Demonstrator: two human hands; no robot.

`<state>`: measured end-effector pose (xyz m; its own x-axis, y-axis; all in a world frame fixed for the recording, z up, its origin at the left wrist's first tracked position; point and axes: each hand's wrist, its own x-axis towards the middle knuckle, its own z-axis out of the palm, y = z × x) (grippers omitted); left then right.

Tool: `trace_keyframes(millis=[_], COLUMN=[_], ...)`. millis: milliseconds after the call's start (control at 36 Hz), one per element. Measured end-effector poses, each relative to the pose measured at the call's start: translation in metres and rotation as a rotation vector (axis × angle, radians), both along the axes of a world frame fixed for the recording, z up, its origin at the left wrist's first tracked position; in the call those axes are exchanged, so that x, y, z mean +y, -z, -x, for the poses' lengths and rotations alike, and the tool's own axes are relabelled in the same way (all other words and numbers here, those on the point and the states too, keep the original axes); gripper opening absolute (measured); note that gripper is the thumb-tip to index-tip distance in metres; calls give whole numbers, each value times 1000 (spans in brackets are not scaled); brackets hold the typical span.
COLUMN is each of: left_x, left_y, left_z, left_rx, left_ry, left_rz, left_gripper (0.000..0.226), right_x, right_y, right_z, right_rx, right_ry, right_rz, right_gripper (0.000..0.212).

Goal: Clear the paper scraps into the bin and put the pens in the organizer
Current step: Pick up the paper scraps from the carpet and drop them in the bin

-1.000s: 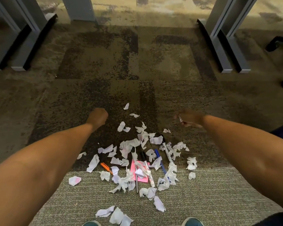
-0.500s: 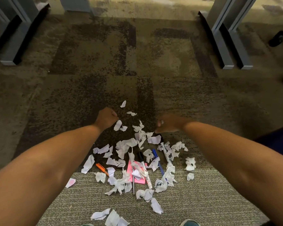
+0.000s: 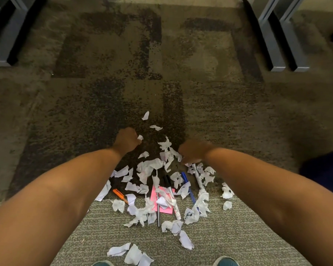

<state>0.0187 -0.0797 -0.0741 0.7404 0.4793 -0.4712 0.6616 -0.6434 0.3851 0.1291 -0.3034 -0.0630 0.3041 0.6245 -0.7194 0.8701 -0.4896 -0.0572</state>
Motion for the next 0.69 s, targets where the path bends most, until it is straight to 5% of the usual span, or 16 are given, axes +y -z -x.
trace_keyframes(millis=[195, 417, 584, 695], left_x=[1, 4, 0, 1], left_y=[-18, -45, -64, -62], left_z=[5, 12, 13, 10], left_rx=[-87, -155, -163, -131], left_ry=[-82, -85, 16, -8], left_rz=[98, 336, 249, 219], left_gripper=[17, 29, 35, 13], right_x=[-10, -23, -32, -37], right_y=[-20, -52, -72, -77], right_z=[-18, -35, -43, -45], right_rx=[40, 108, 207, 238], right_ry=[209, 410, 600, 687], right_rz=[-88, -184, -353, -411], right_gripper=[44, 18, 17, 17])
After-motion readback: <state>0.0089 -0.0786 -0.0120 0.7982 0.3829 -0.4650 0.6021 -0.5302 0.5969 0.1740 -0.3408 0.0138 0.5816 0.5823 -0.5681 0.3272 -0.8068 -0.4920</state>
